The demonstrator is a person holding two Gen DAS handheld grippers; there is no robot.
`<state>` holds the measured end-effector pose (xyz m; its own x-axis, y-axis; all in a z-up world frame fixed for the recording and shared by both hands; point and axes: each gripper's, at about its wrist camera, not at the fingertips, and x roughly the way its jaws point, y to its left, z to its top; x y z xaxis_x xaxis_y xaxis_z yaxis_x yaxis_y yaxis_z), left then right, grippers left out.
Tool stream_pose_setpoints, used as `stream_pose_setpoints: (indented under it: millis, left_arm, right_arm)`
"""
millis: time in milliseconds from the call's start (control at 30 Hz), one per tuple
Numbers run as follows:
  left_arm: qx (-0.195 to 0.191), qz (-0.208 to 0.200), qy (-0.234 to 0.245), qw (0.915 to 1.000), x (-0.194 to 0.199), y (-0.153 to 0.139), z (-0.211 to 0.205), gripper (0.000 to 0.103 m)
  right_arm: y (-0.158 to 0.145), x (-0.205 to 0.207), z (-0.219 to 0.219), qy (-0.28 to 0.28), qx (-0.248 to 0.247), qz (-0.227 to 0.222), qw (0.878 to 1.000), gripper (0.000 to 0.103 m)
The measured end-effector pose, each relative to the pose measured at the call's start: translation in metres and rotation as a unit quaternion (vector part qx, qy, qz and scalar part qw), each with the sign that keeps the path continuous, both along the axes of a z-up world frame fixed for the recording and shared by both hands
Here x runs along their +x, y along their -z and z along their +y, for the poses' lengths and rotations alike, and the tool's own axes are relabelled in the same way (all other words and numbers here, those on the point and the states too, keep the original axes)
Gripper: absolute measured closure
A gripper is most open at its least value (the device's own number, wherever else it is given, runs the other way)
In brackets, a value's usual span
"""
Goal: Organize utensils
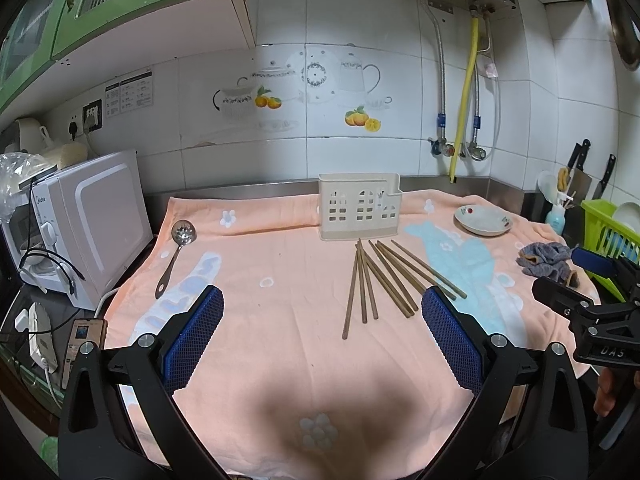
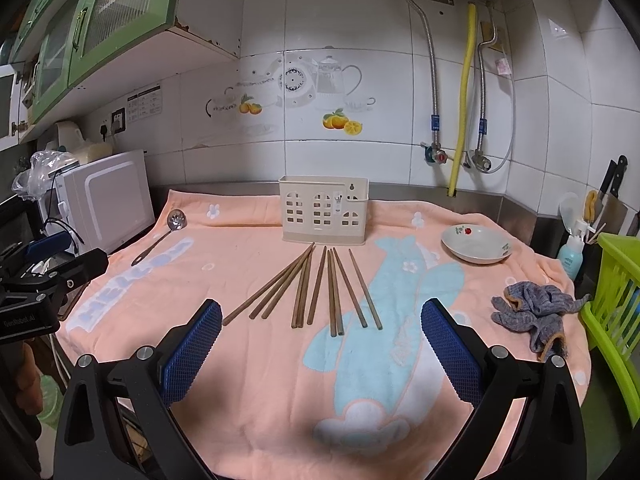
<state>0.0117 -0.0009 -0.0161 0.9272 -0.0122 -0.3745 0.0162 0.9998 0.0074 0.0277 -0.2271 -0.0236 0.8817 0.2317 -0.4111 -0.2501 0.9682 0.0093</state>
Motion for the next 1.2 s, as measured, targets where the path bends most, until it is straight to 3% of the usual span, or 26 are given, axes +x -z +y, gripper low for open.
stream_pose_setpoints:
  millis: [1200]
  left_arm:
    - [0.001,0.014,-0.001,0.9999,0.0081,0.0069,-0.0046,0.005]
  right_arm:
    - [0.0053,0.0083,0.0076,-0.005,-0.002,0.012,1.0,0.006]
